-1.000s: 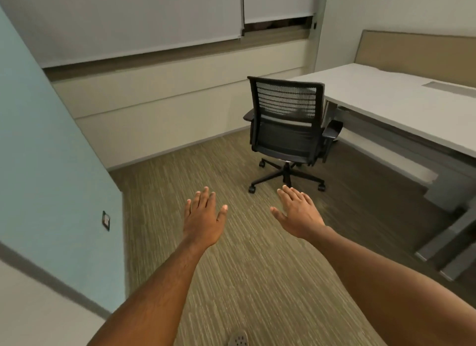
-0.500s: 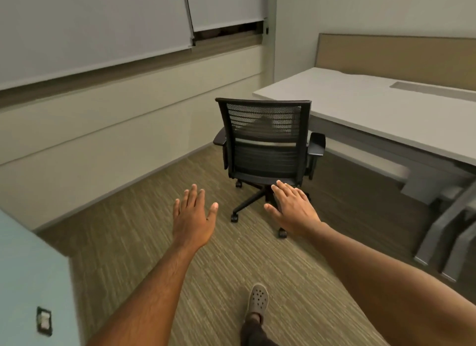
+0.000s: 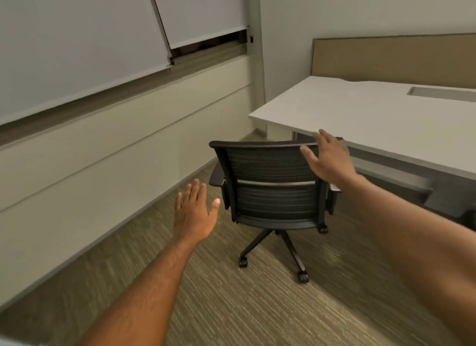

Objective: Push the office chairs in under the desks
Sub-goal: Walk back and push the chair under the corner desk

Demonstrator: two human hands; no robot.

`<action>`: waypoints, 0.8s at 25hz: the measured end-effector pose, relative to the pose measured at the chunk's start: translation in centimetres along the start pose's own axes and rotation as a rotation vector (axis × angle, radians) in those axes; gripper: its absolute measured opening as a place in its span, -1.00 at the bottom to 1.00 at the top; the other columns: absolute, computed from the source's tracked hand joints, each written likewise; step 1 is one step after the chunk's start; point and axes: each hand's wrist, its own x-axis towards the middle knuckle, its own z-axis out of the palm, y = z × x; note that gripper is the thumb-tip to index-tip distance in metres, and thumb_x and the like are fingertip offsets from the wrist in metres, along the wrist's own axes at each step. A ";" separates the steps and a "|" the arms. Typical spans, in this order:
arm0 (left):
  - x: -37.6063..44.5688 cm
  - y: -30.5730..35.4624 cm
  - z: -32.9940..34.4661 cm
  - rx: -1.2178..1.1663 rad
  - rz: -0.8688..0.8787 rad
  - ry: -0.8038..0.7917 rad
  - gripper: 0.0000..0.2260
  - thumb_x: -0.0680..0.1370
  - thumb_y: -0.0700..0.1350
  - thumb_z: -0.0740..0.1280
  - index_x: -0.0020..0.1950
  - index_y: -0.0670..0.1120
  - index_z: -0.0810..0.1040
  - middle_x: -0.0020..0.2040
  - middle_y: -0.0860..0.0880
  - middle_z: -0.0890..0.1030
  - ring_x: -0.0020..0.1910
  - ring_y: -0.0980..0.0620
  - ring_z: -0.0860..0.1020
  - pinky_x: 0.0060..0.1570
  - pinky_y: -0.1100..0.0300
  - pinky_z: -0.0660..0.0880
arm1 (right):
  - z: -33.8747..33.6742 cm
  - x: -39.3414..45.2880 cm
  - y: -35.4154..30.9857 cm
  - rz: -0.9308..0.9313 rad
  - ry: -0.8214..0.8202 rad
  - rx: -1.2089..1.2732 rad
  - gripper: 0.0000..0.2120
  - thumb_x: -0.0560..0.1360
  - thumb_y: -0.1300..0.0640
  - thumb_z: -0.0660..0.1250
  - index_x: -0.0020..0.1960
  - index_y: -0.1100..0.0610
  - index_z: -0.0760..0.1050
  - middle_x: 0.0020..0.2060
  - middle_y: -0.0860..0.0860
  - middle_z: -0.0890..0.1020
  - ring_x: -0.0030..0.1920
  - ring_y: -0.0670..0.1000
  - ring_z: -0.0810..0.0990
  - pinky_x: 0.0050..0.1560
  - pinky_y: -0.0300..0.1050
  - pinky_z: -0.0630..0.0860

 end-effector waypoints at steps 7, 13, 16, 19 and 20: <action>15.4 0.7 -2.6 -0.061 0.056 0.016 -0.40 0.67 0.22 -0.07 0.64 -0.04 0.04 0.65 -0.05 -0.07 0.62 -0.04 -0.08 0.56 -0.06 -0.17 | 1.8 8.0 3.4 0.149 -0.263 -0.263 -0.34 0.60 -0.34 -0.08 0.44 0.08 0.38 0.40 0.13 0.46 0.41 0.18 0.37 0.40 0.15 0.19; 22.6 0.5 0.2 -0.251 0.046 -0.270 -0.14 0.46 0.52 -0.25 0.47 0.01 0.37 0.53 -0.10 0.33 0.48 -0.14 0.32 0.38 -0.29 0.29 | 3.5 6.0 2.7 0.255 -0.123 -0.325 -0.33 0.56 -0.41 -0.15 0.27 0.01 0.47 0.27 0.08 0.54 0.33 0.17 0.42 0.33 0.16 0.29; 24.0 -0.8 1.1 -0.229 0.028 -0.300 -0.20 0.48 0.50 -0.23 0.28 0.02 0.50 0.29 -0.10 0.55 0.26 -0.12 0.50 0.23 -0.20 0.44 | 4.7 3.2 1.9 0.285 -0.012 -0.348 -0.27 0.53 -0.46 -0.20 0.21 0.01 0.50 0.20 0.05 0.58 0.28 0.15 0.46 0.29 0.16 0.35; 24.7 -1.4 1.5 -0.184 0.070 -0.263 -0.10 0.46 0.51 -0.26 0.50 -0.03 0.36 0.55 -0.13 0.31 0.49 -0.18 0.32 0.38 -0.27 0.31 | 4.7 2.2 0.1 0.335 0.031 -0.358 -0.26 0.52 -0.46 -0.20 0.15 0.02 0.53 0.12 0.04 0.60 0.22 0.14 0.49 0.22 0.12 0.36; 24.7 -1.5 1.4 -0.168 0.096 -0.260 -0.11 0.47 0.50 -0.25 0.56 -0.03 0.27 0.61 -0.12 0.17 0.55 -0.18 0.21 0.44 -0.27 0.22 | 4.7 1.9 -0.5 0.346 0.045 -0.366 -0.27 0.52 -0.46 -0.19 0.12 0.03 0.53 0.09 0.04 0.61 0.20 0.14 0.49 0.19 0.11 0.37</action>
